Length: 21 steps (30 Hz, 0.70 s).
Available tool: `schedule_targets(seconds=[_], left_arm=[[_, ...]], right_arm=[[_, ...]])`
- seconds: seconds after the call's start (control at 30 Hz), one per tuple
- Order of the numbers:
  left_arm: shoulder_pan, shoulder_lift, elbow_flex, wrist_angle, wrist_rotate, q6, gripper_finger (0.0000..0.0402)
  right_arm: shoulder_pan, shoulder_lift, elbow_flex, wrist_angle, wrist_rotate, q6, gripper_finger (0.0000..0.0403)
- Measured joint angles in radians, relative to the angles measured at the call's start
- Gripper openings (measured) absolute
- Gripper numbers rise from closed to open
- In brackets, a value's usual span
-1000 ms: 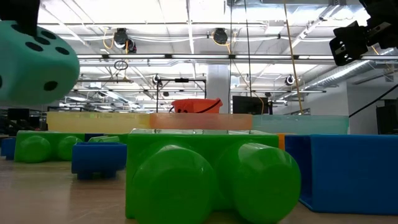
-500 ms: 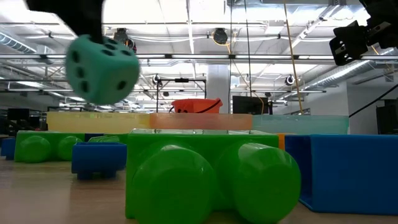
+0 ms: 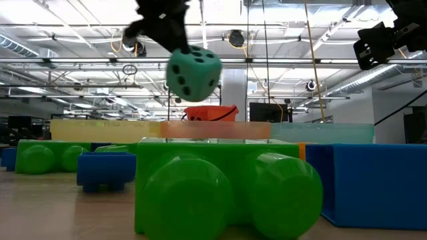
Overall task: Pick & Place Toys
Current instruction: Put the large blue dice into the orange bin
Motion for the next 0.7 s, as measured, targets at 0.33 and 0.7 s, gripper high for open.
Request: schedule_targets(seconds=[0.33, 0.7], left_arm=[[0.09, 0.144, 0.0, 0.16, 0.1, 0.127, 0.0089], [0.087, 0.236, 0.0, 0.204, 0.194, 0.224, 0.0089]], right_arm=[[0.0, 0.0, 0.0, 0.007, -0.002, 0.0, 0.0196], [0.0, 0.0, 0.0, 0.008, -0.002, -0.002, 0.0196]])
